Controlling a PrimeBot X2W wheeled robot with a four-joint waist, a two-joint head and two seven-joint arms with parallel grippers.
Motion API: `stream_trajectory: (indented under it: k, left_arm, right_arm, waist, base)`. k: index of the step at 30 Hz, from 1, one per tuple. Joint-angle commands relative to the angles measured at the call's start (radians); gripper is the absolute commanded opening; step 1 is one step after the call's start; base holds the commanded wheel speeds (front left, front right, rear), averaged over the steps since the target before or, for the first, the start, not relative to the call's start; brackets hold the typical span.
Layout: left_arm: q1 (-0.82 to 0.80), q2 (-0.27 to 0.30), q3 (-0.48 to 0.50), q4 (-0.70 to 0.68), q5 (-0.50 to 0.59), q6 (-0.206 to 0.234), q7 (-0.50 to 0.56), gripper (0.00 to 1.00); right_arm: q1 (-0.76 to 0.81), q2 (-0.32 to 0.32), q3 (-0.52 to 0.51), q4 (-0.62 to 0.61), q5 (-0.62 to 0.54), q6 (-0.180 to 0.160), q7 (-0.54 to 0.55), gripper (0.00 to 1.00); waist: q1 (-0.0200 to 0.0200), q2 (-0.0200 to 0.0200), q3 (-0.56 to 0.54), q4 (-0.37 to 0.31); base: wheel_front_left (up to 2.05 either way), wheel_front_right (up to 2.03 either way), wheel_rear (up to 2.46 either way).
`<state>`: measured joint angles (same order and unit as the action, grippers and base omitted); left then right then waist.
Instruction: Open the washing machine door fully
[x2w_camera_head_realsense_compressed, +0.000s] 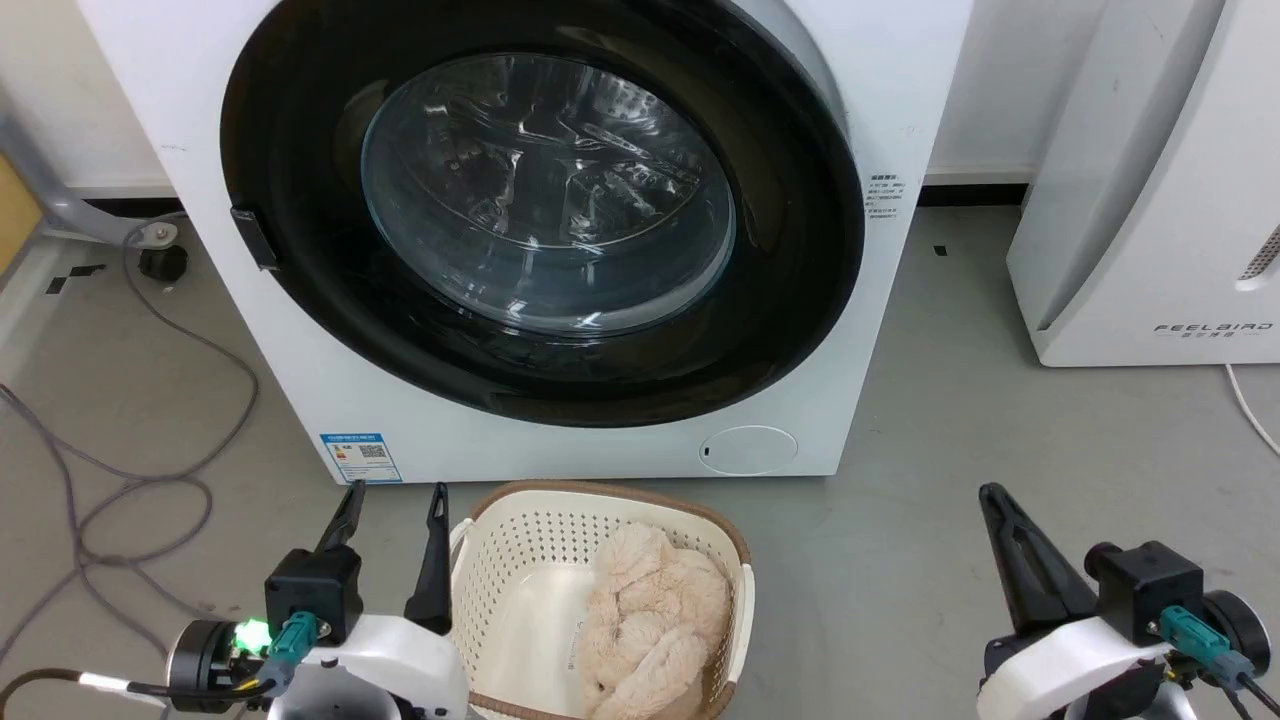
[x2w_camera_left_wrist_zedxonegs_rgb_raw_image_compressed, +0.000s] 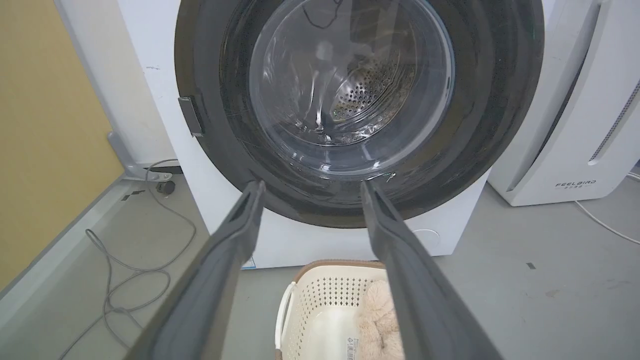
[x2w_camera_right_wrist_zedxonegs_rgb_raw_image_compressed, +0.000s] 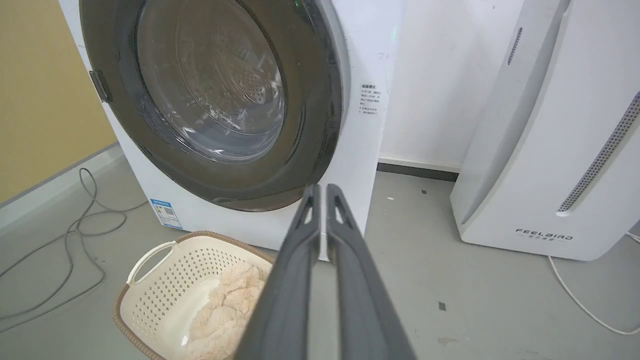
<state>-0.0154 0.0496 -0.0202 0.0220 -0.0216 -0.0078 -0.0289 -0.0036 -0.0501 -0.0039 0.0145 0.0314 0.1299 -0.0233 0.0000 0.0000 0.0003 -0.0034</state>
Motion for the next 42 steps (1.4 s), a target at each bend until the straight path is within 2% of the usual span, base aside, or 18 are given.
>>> stream_trajectory:
  k: [1, 6, 11, 25, 34, 42]
  left_arm:
    - [-0.007, 0.000, -0.005, 0.004, -0.008, -0.004, -0.013, 1.00]
    - [-0.008, 0.000, -0.011, 0.007, -0.014, -0.005, -0.023, 1.00]
    - [-0.008, 0.000, -0.018, 0.010, -0.022, -0.006, -0.036, 1.00]
    - [-0.012, 0.000, -0.034, 0.021, -0.041, -0.007, -0.065, 1.00]
    - [-0.024, 0.000, -0.036, 0.020, -0.046, -0.011, -0.084, 1.00]
    - [-0.048, 0.000, -0.037, 0.008, -0.048, -0.019, -0.100, 1.00]
  right_arm:
    - [0.014, 0.000, -0.002, 0.001, 0.014, 0.000, -0.014, 0.00]
    - [0.014, 0.000, -0.005, 0.003, 0.049, 0.000, -0.026, 0.00]
    - [0.004, 0.000, -0.008, 0.016, 0.179, 0.000, -0.041, 0.00]
    - [-0.070, 0.000, -0.038, 0.048, 0.662, 0.000, -0.070, 0.00]
    - [-0.204, -0.007, -0.072, 0.121, 0.881, 0.000, -0.089, 0.00]
    - [-0.383, -0.053, -0.076, 0.242, 1.082, 0.000, -0.106, 0.00]
  waist:
    - [0.0000, 0.0000, 0.000, 0.000]
    - [0.0000, 0.0000, -0.001, -0.001]
    - [0.0000, 0.0000, -0.003, -0.001]
    - [0.0000, 0.0000, -0.002, -0.002]
    - [0.0000, 0.0000, 0.020, -0.012]
    - [0.0000, 0.0000, 0.064, -0.020]
  base:
    - [0.00, 0.00, 0.00]
    - [0.00, 0.00, 0.00]
    - [0.00, 0.00, 0.00]
    - [0.00, 0.00, 0.00]
    - [0.00, 0.00, 0.00]
    - [0.00, 0.00, 0.00]
